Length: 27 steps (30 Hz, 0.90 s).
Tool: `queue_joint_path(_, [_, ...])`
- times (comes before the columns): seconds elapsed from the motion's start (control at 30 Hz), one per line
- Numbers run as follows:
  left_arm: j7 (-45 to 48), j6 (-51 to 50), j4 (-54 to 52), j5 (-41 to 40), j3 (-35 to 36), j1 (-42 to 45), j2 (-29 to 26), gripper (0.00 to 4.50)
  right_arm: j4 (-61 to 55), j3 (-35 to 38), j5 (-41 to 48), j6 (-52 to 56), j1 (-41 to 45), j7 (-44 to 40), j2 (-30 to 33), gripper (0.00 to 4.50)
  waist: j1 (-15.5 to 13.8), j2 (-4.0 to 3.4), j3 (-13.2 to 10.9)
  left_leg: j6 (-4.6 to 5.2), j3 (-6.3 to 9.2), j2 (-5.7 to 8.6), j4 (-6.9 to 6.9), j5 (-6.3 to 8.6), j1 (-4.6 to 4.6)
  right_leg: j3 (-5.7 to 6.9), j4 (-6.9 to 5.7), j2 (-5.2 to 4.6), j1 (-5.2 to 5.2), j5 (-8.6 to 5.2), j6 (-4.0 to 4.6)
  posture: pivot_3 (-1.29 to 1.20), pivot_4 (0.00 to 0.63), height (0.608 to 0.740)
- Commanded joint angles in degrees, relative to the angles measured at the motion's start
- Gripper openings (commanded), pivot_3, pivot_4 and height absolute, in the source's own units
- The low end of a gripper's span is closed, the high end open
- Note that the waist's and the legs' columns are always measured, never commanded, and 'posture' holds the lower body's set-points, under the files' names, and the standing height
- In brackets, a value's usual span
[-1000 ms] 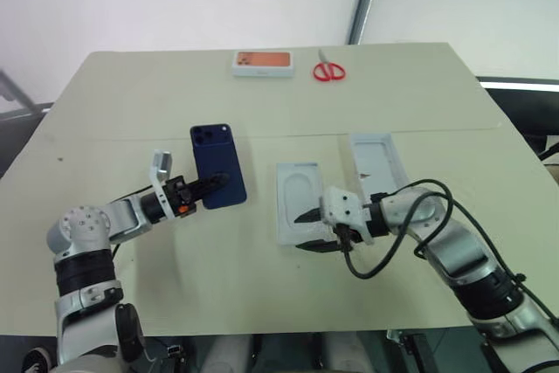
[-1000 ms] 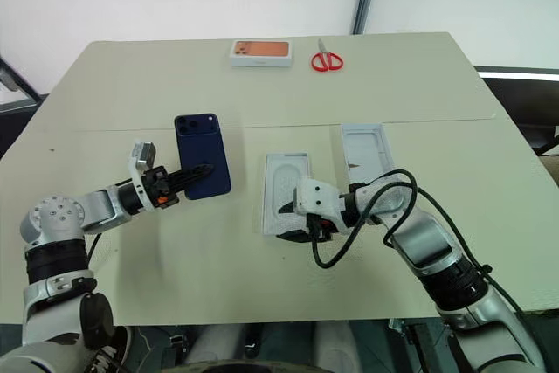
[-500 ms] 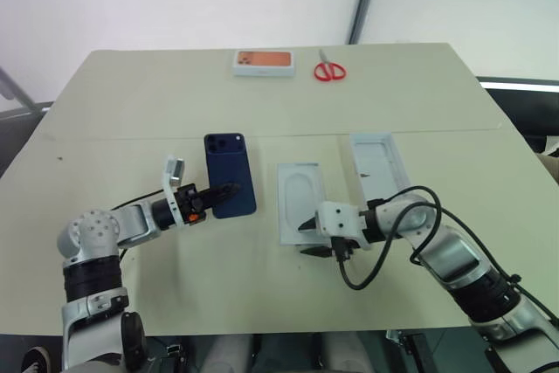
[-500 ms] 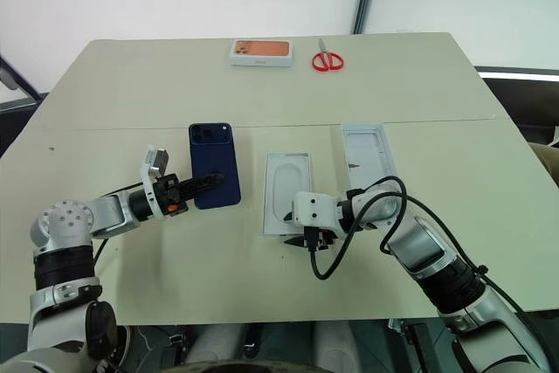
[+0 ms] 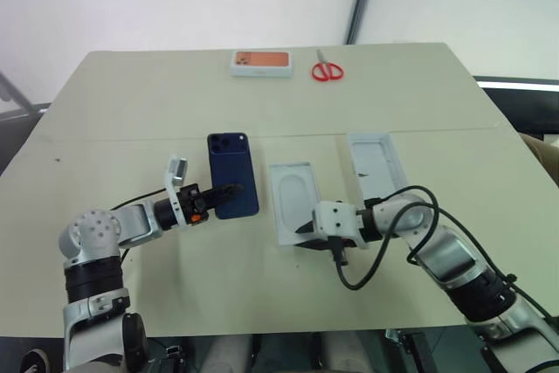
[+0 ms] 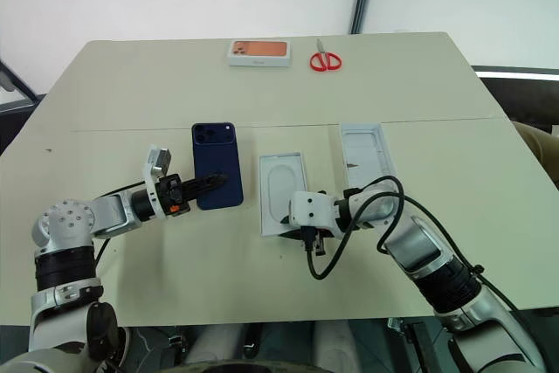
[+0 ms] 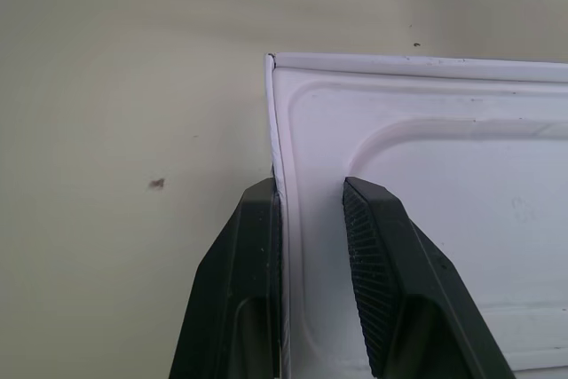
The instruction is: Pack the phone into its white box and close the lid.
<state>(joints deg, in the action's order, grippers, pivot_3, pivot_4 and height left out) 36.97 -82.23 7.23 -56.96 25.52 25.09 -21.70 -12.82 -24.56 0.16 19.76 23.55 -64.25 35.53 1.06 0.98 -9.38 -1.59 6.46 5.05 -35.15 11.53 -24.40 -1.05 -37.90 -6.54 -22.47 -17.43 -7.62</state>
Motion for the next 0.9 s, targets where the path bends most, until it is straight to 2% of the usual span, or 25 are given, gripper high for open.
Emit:
queue_joint_path(0.03, [0.1, 0.4, -1.1, -2.6, 0.9, 1.6, 0.2, 0.0, 2.0, -3.2, -1.7, 0.8, 2.5, 2.0, -4.2, 1.05, 0.1, 0.0, 0.0, -0.01, 0.0, -0.01, 0.01, -0.01, 0.0, 0.0, 0.0, 0.02, -0.01, 0.0, 0.0, 0.0, 0.15, 0.74])
queue_joint_path(0.13, [-0.4, 0.3, -0.6, -3.3, 1.3, 2.5, 0.7, 0.0, 5.1, -5.3, -3.7, 0.9, 5.2, 4.9, -9.4, 1.05, 0.2, 0.01, 0.0, -0.03, 0.0, -0.01, 0.02, -0.02, 0.0, -0.02, -0.02, 0.03, -0.03, 0.0, 0.0, 0.0, 0.15, 0.74])
queue_joint_path(0.23, [-1.3, -0.4, -0.8, -4.0, 1.4, 2.7, 0.9, 0.0, 7.2, -5.4, -4.7, 1.4, 6.4, 6.4, -11.8, 1.05, 0.0, 0.0, 0.0, -0.05, 0.01, -0.01, 0.02, -0.03, 0.0, -0.02, -0.02, 0.03, -0.05, 0.0, 0.01, 0.0, 0.15, 0.74])
queue_joint_path(0.33, [-1.9, -0.7, -1.6, -4.5, 1.3, 1.8, 1.2, 0.0, 7.2, -4.6, -3.4, 4.2, 6.9, 6.0, -12.9, 2.02, -0.2, 0.01, 0.0, -0.24, 0.0, 0.03, 0.0, -0.14, -0.01, -0.03, -0.02, 0.0, -0.03, 0.0, 0.01, 0.0, 0.15, 0.74])
queue_joint_path(0.47, [-2.4, -0.7, -2.1, -5.2, 1.0, 0.9, 1.3, 0.0, 7.1, -4.4, -4.9, 4.0, 7.3, 6.9, -11.6, 3.93, -0.3, 0.01, 0.0, -0.13, 0.02, 0.05, -0.01, -0.08, -0.01, -0.03, -0.02, -0.01, -0.02, 0.0, 0.01, 0.0, 0.15, 0.74])
queue_joint_path(0.67, [-2.3, 0.0, -2.3, -4.8, 0.2, 0.3, 1.5, 0.0, 2.2, 2.1, 0.4, 8.8, 7.7, 7.0, -10.7, 3.93, -0.3, 0.01, 0.0, -0.04, 0.02, 0.05, -0.01, -0.03, -0.02, -0.02, -0.02, -0.01, -0.03, 0.0, 0.01, 0.0, 0.15, 0.74])
queue_joint_path(0.8, [-2.4, 0.5, -2.1, -4.1, -0.9, 0.2, 1.9, 0.0, -1.7, 6.1, 4.7, 11.2, 6.8, 4.9, -7.5, 3.93, -0.4, 0.01, 0.0, -0.03, 0.03, 0.06, -0.01, -0.02, -0.03, -0.02, -0.01, -0.02, -0.01, 0.0, 0.01, 0.0, 0.15, 0.74])
queue_joint_path(0.9, [-1.6, 1.0, 0.5, -2.6, -3.6, 0.9, 2.3, 0.0, -1.7, 9.7, 6.8, 10.6, 4.3, 3.1, -2.7, 3.93, -0.5, 0.02, 0.0, -0.02, 0.03, 0.06, 0.0, -0.01, -0.03, 0.0, -0.01, -0.03, 0.0, 0.0, 0.01, 0.0, 0.15, 0.74])
